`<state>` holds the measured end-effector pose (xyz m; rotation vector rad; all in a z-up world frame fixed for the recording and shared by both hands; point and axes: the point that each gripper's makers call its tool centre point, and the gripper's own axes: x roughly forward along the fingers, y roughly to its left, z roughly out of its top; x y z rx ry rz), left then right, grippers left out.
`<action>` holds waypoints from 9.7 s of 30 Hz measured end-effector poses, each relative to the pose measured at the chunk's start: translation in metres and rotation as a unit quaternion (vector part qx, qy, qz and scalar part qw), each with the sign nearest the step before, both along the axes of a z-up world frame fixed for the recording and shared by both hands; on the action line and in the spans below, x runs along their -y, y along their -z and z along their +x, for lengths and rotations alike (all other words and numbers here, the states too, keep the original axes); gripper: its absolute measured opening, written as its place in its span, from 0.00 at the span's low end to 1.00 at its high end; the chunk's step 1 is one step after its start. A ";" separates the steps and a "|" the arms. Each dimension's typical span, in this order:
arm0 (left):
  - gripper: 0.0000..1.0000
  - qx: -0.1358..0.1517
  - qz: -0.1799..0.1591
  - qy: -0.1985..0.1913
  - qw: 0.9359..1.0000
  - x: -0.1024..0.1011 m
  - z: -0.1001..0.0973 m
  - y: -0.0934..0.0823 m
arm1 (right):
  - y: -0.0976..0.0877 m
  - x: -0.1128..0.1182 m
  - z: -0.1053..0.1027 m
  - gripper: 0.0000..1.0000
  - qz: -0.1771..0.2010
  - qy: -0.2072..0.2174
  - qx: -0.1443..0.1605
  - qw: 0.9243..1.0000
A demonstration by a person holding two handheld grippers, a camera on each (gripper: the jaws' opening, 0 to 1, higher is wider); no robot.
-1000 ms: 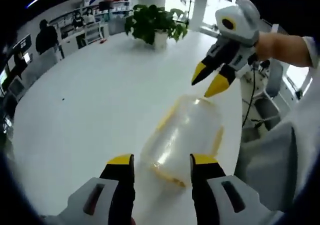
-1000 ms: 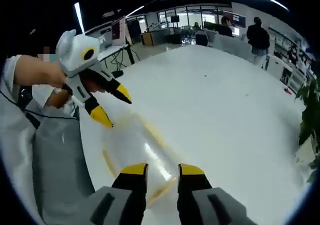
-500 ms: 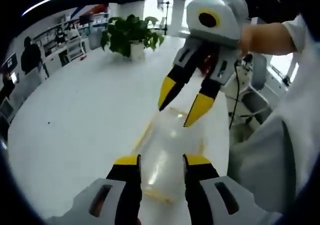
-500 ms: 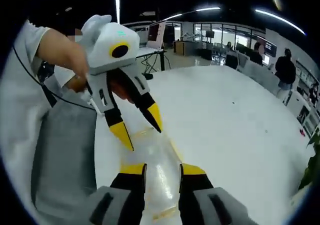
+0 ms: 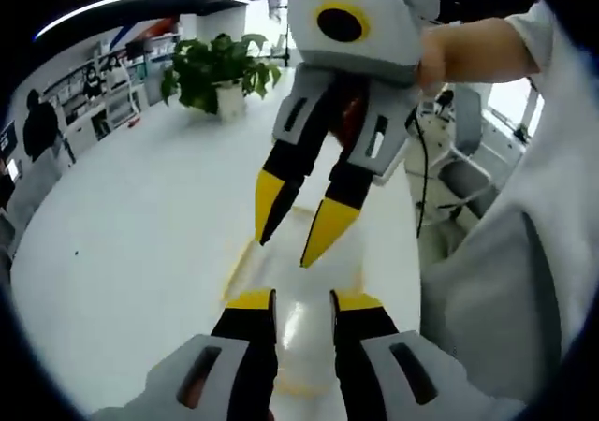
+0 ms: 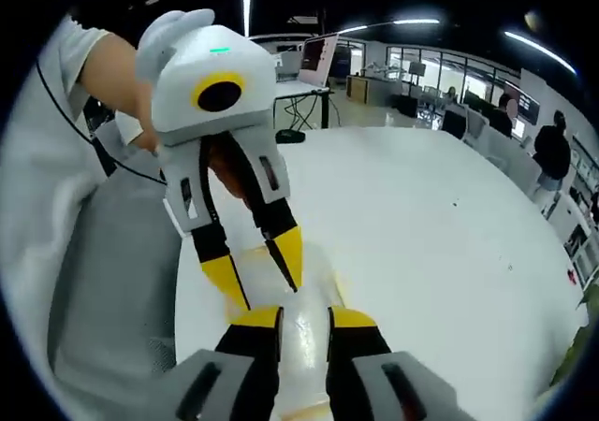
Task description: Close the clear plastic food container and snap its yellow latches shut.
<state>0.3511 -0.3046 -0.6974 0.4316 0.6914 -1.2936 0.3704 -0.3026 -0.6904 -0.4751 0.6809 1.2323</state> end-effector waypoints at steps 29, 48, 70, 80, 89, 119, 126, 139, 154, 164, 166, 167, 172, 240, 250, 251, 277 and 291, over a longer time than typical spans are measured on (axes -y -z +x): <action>0.27 0.020 0.028 0.060 0.998 0.010 -0.022 0.021 | 0.031 -0.003 0.019 0.27 -0.060 -0.037 -0.012 0.997; 0.40 0.039 0.043 0.051 0.997 0.002 -0.017 0.023 | 0.042 0.000 0.018 0.47 -0.111 -0.126 -0.052 0.984; 0.48 0.150 0.086 0.123 0.977 0.015 -0.015 0.038 | 0.048 -0.002 0.011 0.48 -0.144 -0.168 -0.108 0.969; 0.46 0.136 0.085 0.120 0.980 0.015 -0.011 0.036 | 0.049 -0.005 0.006 0.52 -0.162 -0.189 -0.105 0.963; 0.46 0.149 0.119 0.137 0.972 0.016 -0.012 0.039 | 0.050 -0.005 0.007 0.52 -0.181 -0.191 -0.097 0.960; 0.40 0.170 0.157 0.116 0.966 0.016 -0.011 0.040 | 0.061 -0.007 0.003 0.50 -0.224 -0.199 -0.152 0.942; 0.42 0.172 0.150 0.125 0.966 0.015 -0.014 0.039 | 0.057 -0.006 0.003 0.51 -0.201 -0.192 -0.152 0.948; 0.43 0.138 0.091 0.089 0.982 0.018 -0.013 0.035 | 0.049 -0.006 0.002 0.52 -0.162 -0.164 -0.101 0.968; 0.49 0.119 0.078 0.059 0.988 0.011 -0.009 0.025 | 0.044 -0.006 0.001 0.52 -0.150 -0.140 -0.049 0.978; 0.53 0.090 0.049 0.017 0.995 0.002 0.004 0.015 | 0.031 0.001 -0.001 0.55 -0.127 -0.121 -0.011 0.984; 0.56 0.087 0.045 0.017 0.995 0.000 0.005 0.012 | 0.026 0.001 -0.001 0.53 -0.110 -0.109 -0.006 0.988; 0.56 0.089 0.045 0.017 0.995 -0.001 0.005 0.011 | 0.023 0.002 -0.002 0.54 -0.096 -0.094 -0.010 0.991; 0.58 0.084 0.028 0.005 0.996 -0.005 0.009 0.003 | 0.019 0.008 -0.007 0.58 -0.076 -0.077 0.001 0.994; 0.71 0.075 -0.005 -0.033 0.997 -0.044 0.013 0.042 | 0.059 0.053 -0.017 0.71 -0.026 0.042 0.039 0.998; 0.71 0.073 -0.009 -0.036 0.997 -0.053 0.011 0.043 | 0.059 0.044 -0.018 0.71 -0.025 0.040 0.041 0.998; 0.71 0.073 -0.009 -0.036 0.997 -0.054 0.011 0.042 | 0.059 0.042 -0.018 0.71 -0.025 0.040 0.041 0.998; 0.71 0.072 -0.003 -0.042 0.997 -0.139 0.003 0.043 | 0.060 -0.043 -0.026 0.70 -0.029 0.036 0.041 0.998; 0.71 0.072 0.000 -0.040 0.997 -0.199 0.006 0.043 | 0.060 -0.103 -0.024 0.70 -0.028 0.039 0.041 0.998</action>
